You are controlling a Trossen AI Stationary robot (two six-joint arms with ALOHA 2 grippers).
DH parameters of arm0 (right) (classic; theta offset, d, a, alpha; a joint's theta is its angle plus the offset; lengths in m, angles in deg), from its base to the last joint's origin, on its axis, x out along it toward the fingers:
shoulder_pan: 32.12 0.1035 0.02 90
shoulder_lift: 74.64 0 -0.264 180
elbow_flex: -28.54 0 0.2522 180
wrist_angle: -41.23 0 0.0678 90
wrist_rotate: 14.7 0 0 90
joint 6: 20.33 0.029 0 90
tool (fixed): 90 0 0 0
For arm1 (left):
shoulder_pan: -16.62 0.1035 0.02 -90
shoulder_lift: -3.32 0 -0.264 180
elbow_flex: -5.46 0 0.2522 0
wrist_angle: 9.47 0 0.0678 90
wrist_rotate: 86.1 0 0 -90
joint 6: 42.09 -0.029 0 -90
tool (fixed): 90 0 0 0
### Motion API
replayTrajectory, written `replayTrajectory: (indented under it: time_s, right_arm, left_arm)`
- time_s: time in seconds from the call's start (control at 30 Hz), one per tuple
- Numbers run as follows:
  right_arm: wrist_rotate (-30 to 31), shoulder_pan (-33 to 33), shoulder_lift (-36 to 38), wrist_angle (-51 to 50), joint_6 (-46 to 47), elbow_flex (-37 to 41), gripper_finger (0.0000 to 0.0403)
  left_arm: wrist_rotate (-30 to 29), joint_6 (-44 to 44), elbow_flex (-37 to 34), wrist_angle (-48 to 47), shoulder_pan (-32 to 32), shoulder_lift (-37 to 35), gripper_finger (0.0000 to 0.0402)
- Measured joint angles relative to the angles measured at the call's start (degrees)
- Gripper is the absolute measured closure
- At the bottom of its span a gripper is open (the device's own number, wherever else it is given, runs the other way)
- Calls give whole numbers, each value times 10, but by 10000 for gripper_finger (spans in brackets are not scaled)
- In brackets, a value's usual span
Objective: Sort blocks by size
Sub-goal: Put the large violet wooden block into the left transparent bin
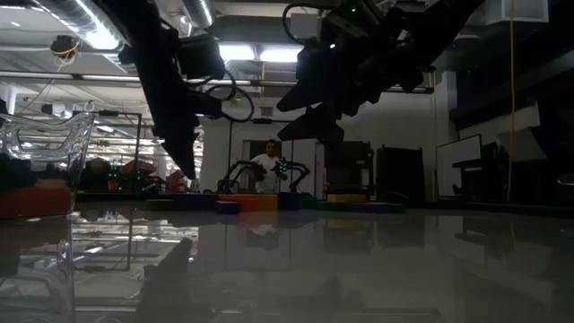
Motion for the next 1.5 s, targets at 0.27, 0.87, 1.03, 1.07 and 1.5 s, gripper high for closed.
replayTrajectory:
  time_s: [0.27, 0.87, 1.03, 1.07, 1.5]
  right_arm:
    - [8, 0, 0, 0, 0, 0, 182]
    - [8, 0, 0, 0, 0, 0, 182]
    - [7, 0, 0, 0, 0, 0, 182]
    - [8, 0, 0, 0, 0, 0, 182]
    - [7, 0, 0, -2, 0, 0, 182]
  left_arm:
    - [17, -3, -37, 37, 21, 0, 268]
    - [37, -13, -54, 67, 34, 0, 268]
    - [37, -13, -54, 67, 34, 7, 268]
    - [37, -12, -54, 67, 34, 12, 268]
    - [36, -29, -53, 134, 34, 54, 306]
